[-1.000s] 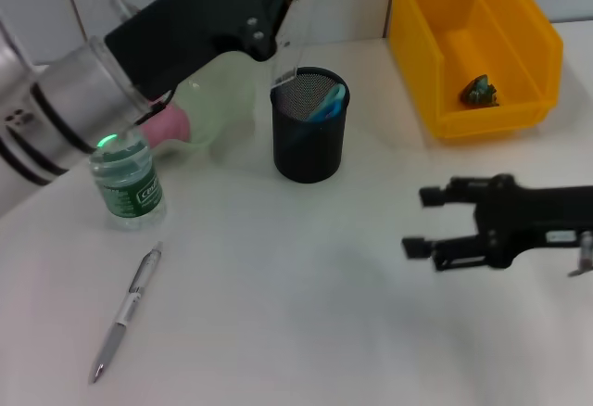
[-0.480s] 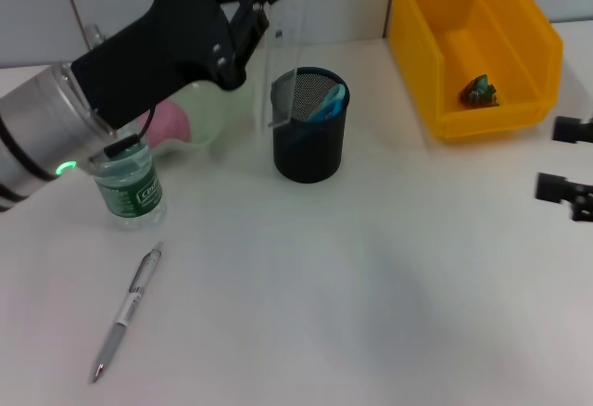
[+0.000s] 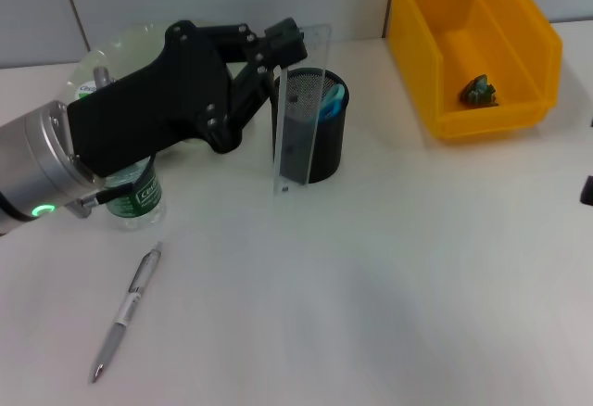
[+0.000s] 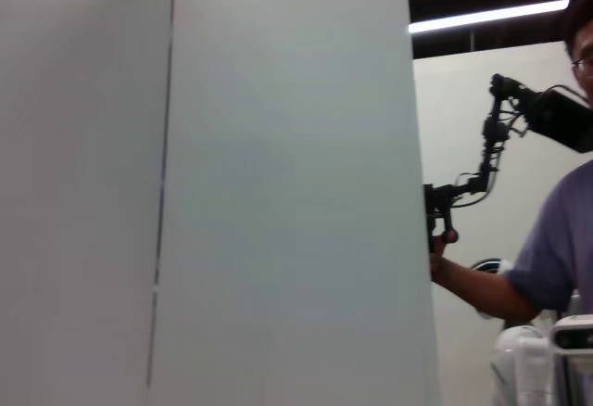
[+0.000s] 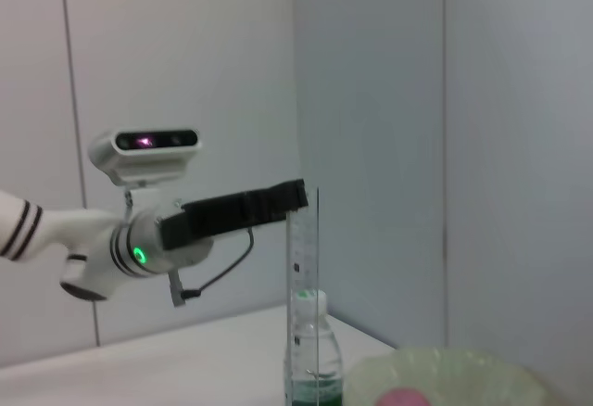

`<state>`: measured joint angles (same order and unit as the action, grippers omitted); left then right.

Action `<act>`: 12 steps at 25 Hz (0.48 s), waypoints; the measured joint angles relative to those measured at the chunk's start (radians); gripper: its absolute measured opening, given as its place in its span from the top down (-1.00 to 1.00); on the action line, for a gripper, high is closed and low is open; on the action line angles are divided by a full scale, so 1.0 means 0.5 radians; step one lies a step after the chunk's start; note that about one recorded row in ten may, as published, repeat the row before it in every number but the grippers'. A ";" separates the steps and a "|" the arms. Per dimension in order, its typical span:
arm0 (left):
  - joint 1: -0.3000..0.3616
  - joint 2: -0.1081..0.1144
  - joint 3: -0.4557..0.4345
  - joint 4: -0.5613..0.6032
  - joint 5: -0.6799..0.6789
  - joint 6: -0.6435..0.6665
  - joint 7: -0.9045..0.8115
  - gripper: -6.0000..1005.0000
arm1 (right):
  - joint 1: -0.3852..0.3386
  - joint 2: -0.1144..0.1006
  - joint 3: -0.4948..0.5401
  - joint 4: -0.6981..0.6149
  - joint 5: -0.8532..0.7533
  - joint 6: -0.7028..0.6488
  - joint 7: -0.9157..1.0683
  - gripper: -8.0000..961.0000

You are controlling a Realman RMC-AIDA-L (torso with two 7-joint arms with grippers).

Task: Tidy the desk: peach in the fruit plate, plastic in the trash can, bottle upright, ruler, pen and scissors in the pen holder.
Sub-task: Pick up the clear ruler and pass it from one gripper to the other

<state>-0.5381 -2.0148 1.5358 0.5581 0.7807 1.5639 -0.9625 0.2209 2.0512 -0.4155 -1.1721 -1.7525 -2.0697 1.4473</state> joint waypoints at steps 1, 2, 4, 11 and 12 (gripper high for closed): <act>0.000 0.002 -0.002 0.000 0.022 0.020 -0.033 0.96 | 0.046 -0.011 -0.016 0.096 -0.029 0.000 -0.030 -0.76; 0.000 0.002 -0.002 0.000 0.022 0.020 -0.033 0.96 | 0.046 -0.011 -0.016 0.096 -0.029 0.000 -0.030 -0.76; -0.002 0.003 -0.005 -0.001 0.084 0.057 -0.061 0.96 | 0.093 -0.014 -0.032 0.161 -0.063 -0.002 -0.066 -0.76; -0.006 -0.025 -0.009 -0.001 0.185 0.079 -0.022 0.97 | 0.288 0.047 -0.149 0.203 -0.218 0.107 -0.091 -0.76; -0.006 -0.025 -0.009 -0.001 0.185 0.079 -0.022 0.97 | 0.288 0.047 -0.149 0.203 -0.218 0.107 -0.091 -0.76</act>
<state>-0.5413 -2.0270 1.5315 0.5578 0.8731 1.6032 -0.9732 0.3648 2.0745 -0.4902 -1.0705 -1.8614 -2.0162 1.4016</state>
